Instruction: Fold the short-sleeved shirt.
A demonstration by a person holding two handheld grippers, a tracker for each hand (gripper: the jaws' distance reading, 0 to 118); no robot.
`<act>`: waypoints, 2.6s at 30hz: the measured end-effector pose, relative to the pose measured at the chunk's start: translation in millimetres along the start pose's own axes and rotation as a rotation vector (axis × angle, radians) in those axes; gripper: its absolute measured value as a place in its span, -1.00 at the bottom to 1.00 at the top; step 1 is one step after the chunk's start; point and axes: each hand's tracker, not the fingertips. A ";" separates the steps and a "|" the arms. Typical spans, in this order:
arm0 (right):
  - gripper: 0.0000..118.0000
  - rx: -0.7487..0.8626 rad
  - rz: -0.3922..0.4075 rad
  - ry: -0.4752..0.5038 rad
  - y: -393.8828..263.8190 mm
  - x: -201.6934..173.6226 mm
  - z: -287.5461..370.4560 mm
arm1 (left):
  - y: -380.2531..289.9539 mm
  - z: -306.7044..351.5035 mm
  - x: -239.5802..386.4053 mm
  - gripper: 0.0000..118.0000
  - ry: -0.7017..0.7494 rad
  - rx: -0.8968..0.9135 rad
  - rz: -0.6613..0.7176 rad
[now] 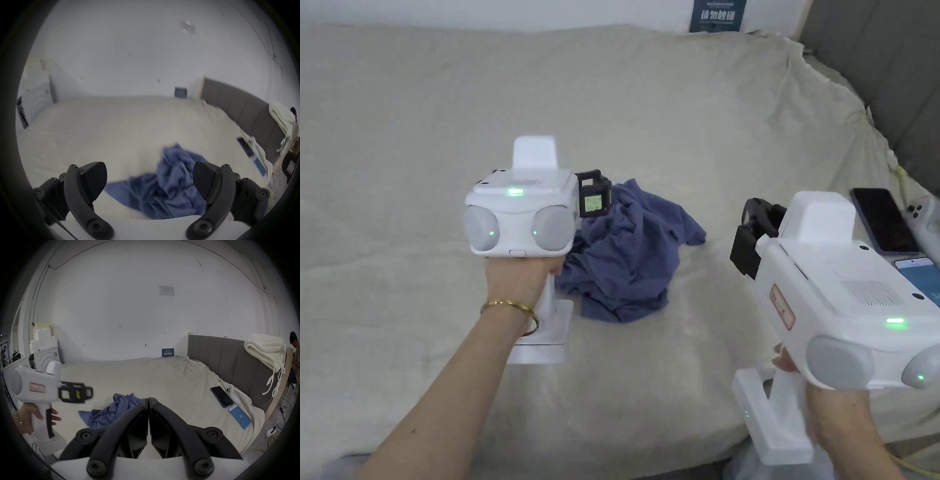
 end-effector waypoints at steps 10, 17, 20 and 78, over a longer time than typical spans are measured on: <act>-1.00 0.047 0.025 0.041 8.2 -15.5 -3.3 | -1.2 85.3 -54.1 0.71 0.131 0.293 -0.076; -1.00 0.067 0.035 0.057 10.5 -24.3 1.3 | -23.5 87.9 -79.1 -0.65 0.131 0.277 -0.069; -1.00 0.068 0.041 0.061 11.3 -25.9 3.1 | -31.3 93.7 -79.9 -0.93 0.112 0.276 -0.045; -0.23 -0.841 -0.041 -0.113 -26.9 29.8 -307.7 | -52.5 2.9 -82.6 -1.00 0.078 0.113 0.013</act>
